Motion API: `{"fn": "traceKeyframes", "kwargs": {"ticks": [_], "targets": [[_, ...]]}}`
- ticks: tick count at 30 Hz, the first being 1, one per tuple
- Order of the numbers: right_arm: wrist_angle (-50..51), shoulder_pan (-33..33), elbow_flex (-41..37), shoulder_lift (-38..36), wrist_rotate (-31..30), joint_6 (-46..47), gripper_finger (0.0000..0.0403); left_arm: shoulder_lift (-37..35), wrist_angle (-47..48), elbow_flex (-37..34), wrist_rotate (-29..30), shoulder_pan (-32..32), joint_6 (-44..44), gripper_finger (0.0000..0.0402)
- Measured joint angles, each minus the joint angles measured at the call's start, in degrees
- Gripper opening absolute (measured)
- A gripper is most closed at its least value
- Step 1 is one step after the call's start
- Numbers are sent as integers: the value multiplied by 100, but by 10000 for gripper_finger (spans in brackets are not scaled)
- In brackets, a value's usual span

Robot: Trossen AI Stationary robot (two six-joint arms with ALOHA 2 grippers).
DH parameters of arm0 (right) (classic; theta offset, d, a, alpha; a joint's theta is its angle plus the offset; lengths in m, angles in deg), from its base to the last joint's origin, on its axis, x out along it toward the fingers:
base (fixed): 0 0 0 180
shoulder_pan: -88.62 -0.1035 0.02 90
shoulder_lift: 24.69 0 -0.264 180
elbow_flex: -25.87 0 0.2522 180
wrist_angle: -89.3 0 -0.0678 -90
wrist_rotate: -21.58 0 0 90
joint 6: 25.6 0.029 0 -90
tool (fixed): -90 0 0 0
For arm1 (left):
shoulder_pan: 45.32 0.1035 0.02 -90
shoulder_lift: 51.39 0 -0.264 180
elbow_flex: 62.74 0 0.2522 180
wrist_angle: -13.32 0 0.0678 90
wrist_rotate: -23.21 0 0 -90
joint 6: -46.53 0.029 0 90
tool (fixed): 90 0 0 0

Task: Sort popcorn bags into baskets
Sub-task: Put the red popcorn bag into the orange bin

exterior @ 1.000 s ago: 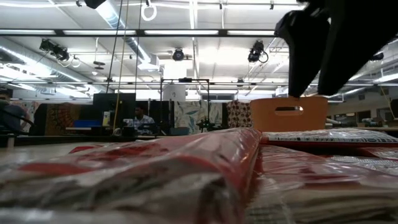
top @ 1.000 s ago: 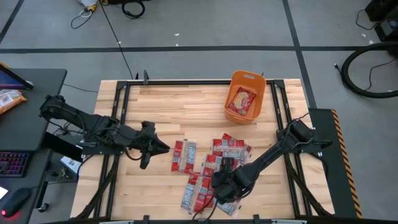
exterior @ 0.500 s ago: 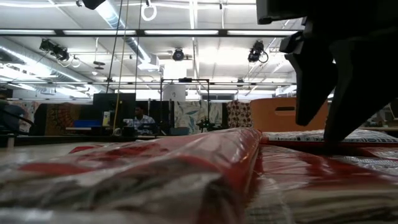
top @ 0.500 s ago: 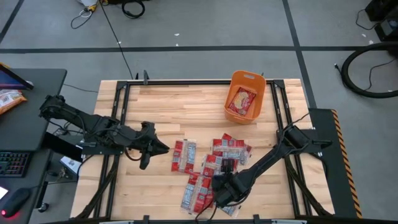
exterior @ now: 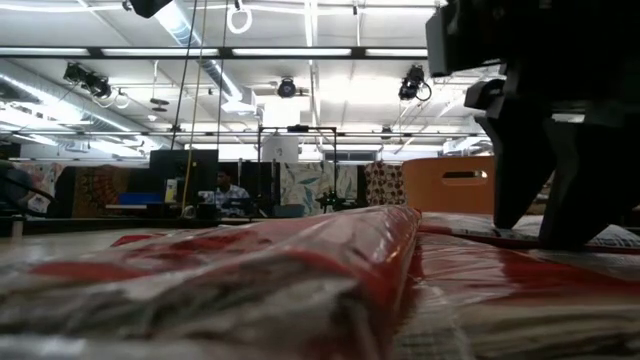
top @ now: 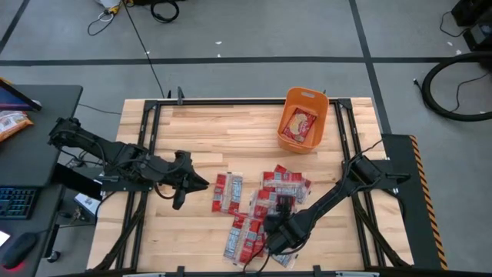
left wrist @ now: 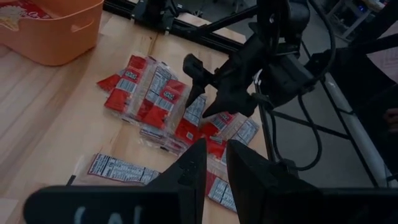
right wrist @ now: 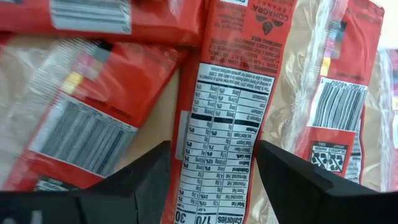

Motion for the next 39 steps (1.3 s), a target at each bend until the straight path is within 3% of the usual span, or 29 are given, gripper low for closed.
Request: {"fn": "traceKeyframes", "kwargs": {"ticks": [5,19,30,39], "targets": [[9,1,-15,0,-22,5,207,0,0,-1,0,0,1,66],[18,45,-15,-75,331,53,10,0,0,-2,0,0,4,66],[304,219,-22,-730,600,263,6,0,-2,0,54,4,40,66],[345,478,-22,-1689,36,641,4,0,-9,-2,153,7,149,66]]}}
